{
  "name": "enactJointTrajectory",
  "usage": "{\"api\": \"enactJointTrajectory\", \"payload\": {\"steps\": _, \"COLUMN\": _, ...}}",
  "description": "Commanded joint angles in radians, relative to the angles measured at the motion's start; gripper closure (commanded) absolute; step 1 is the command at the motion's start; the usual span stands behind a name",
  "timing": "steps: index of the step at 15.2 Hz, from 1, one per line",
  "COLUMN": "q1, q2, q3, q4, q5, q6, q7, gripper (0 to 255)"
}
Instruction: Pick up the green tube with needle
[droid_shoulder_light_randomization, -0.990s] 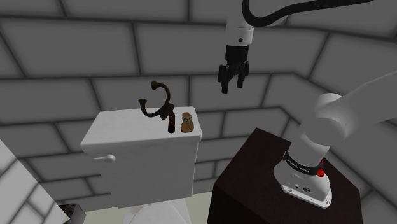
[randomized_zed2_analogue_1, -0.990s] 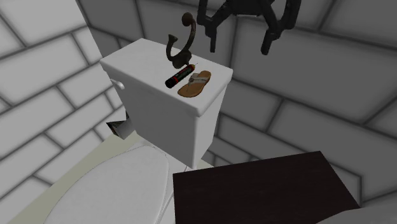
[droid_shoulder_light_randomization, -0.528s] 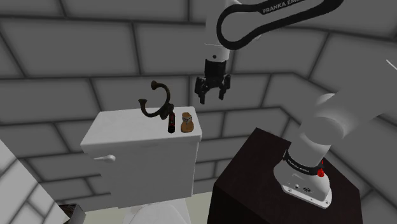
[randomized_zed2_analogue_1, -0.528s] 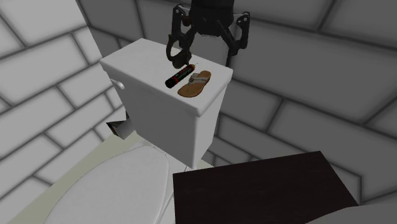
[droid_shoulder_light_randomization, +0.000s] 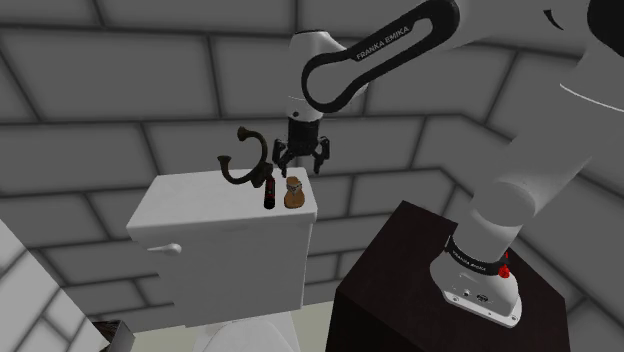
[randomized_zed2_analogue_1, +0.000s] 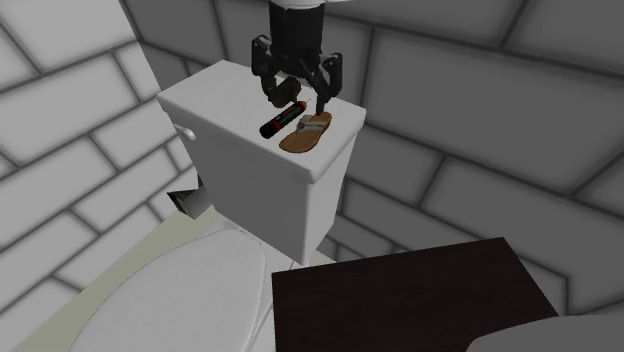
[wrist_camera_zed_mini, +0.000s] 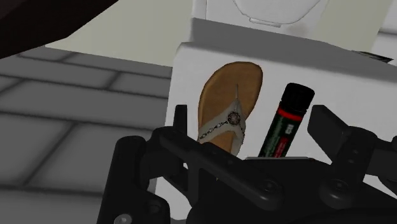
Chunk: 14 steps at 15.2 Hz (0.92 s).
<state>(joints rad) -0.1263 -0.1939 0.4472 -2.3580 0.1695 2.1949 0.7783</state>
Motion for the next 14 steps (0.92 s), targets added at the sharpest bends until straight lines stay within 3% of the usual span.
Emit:
{"api": "enactJointTrajectory", "payload": {"steps": 1, "q1": -0.016, "q2": 0.083, "q3": 0.02, "q4": 0.04, "q5": -0.041, "q6": 0.053, "q7": 0.083, "gripper": 0}}
{"api": "enactJointTrajectory", "payload": {"steps": 8, "q1": -0.007, "q2": 0.379, "q3": 0.018, "q4": 0.222, "q5": -0.247, "q6": 0.174, "q7": 0.387, "gripper": 0}}
{"api": "enactJointTrajectory", "payload": {"steps": 14, "q1": 0.01, "q2": 0.447, "q3": -0.003, "q4": 0.221, "q5": -0.293, "q6": 0.238, "q7": 0.428, "gripper": 0}}
